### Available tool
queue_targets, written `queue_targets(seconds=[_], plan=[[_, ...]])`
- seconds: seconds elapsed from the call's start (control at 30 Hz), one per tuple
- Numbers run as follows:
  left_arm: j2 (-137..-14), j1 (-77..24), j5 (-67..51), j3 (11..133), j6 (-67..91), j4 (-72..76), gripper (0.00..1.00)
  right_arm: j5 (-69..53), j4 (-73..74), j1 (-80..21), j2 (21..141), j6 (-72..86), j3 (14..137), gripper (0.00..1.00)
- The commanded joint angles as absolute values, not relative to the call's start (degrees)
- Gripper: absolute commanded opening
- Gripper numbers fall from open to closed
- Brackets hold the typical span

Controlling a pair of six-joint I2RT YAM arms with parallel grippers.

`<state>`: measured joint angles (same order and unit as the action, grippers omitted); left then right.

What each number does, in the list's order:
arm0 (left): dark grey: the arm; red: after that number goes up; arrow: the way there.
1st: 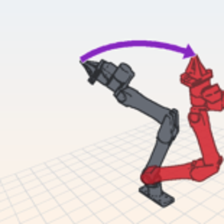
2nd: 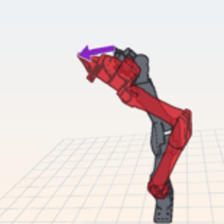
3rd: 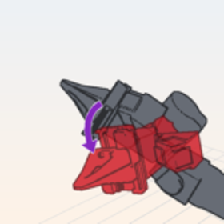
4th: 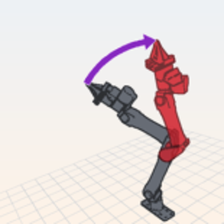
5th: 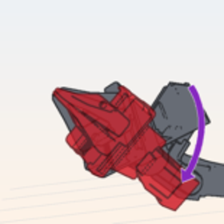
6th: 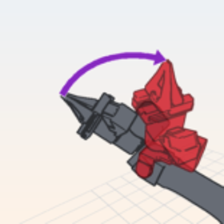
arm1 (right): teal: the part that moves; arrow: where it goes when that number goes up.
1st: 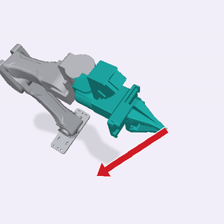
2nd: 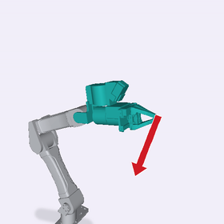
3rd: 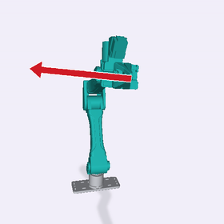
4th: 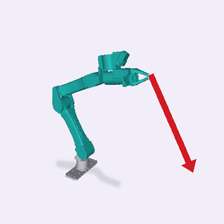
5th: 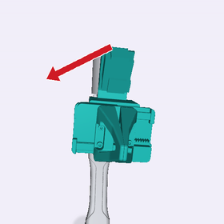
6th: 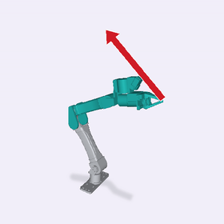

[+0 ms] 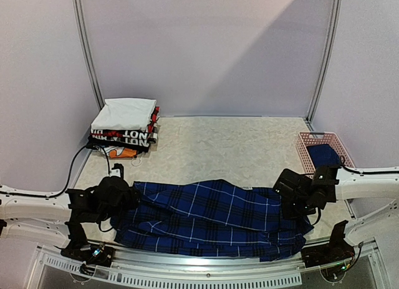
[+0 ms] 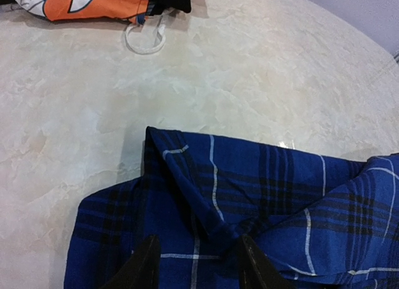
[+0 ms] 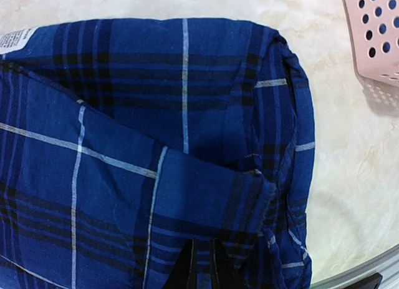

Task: Fold and stack the mixed laundry pile
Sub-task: Fold the 1/3-folded shirt at the corner of the board, then rotate the rectangle-folded shirt at the corner of the board.

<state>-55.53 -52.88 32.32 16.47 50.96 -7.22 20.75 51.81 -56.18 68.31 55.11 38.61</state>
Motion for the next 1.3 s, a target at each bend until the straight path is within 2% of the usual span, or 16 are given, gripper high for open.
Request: queue_targets(seconds=[0.0, 0.2, 0.27, 0.4, 0.6, 0.87, 1.27], plan=[[-52.93, -54.33, 31.17, 20.79, 49.03, -12.07, 0.44, 21.36, 48.78, -55.86, 69.0, 52.56, 42.02, 0.1], [-54.23, -57.66, 26.37, 25.79, 46.74, -13.18, 0.43, 15.21, 42.56, -55.83, 71.31, 45.67, 48.42, 0.14], [-56.61, -58.71, 22.88, 27.3, 46.01, -12.47, 0.43, 9.57, 37.74, -55.88, 73.25, 42.4, 50.05, 0.16], [-62.6, -62.17, 18.59, 31.31, 45.19, -13.05, 0.42, -1.53, 29.22, -56.53, 82.03, 35.65, 54.24, 0.2], [-71.98, -68.37, 15.4, 36.25, 45.45, -15.28, 0.39, -7.23, 25.75, -57.44, 96.14, 30.27, 63.15, 0.2], [-78.23, -71.97, 11.16, 35.69, 47.23, -14.44, 0.36, -7.99, 24.71, -56.01, 105.89, 26.99, 67.08, 0.19], [-88.53, -71.5, 9.63, 32.52, 47.91, -9.58, 0.34, 1.31, 27.02, -53.55, 108.85, 30.91, 61.54, 0.19]])
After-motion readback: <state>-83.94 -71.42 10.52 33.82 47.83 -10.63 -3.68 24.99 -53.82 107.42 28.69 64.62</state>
